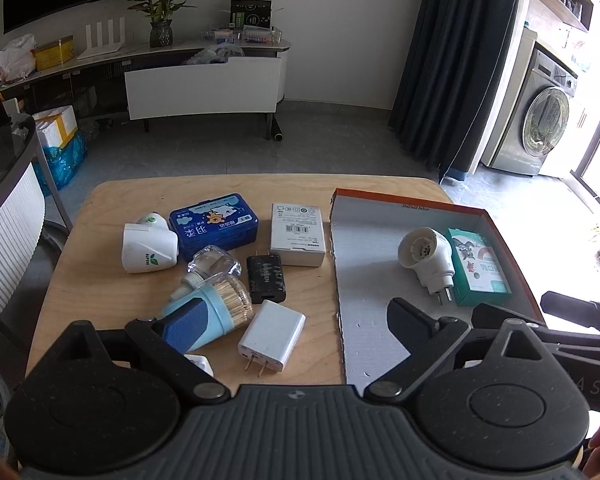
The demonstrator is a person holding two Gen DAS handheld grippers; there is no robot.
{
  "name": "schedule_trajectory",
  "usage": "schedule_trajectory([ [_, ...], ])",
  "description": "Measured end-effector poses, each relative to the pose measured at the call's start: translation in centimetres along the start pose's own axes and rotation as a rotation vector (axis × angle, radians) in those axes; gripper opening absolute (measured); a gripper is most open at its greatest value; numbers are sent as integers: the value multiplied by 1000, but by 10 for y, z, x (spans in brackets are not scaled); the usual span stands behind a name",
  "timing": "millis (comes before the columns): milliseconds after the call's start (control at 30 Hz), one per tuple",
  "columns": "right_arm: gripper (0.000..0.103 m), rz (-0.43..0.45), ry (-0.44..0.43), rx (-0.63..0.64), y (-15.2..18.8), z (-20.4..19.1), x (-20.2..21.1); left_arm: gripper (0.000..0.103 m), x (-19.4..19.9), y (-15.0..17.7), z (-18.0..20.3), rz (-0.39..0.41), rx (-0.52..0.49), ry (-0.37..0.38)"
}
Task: Organize rigid objects
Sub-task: 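Withdraw both tools from the tray back over the remaining table items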
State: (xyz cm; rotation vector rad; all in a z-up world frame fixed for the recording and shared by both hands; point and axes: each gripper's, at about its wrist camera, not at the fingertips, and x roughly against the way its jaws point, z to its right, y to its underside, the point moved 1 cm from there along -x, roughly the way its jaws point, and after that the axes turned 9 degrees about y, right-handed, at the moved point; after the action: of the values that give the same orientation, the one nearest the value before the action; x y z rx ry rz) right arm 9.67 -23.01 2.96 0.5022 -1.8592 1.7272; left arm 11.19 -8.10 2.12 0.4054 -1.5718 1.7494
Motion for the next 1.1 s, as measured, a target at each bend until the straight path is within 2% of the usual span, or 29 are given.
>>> schedule_trajectory([
  [500, 99, -20, -51, 72, 7, -40, -2, 99, 16, 9, -33, 7, 49, -42],
  [967, 99, -37, -71, 100, 10, -56, -6, 99, 21, 17, -49, 9, 66, -45],
  [1100, 99, -42, -78, 110, 14, -59, -6, 99, 22, 28, -60, 1, 63, -67],
])
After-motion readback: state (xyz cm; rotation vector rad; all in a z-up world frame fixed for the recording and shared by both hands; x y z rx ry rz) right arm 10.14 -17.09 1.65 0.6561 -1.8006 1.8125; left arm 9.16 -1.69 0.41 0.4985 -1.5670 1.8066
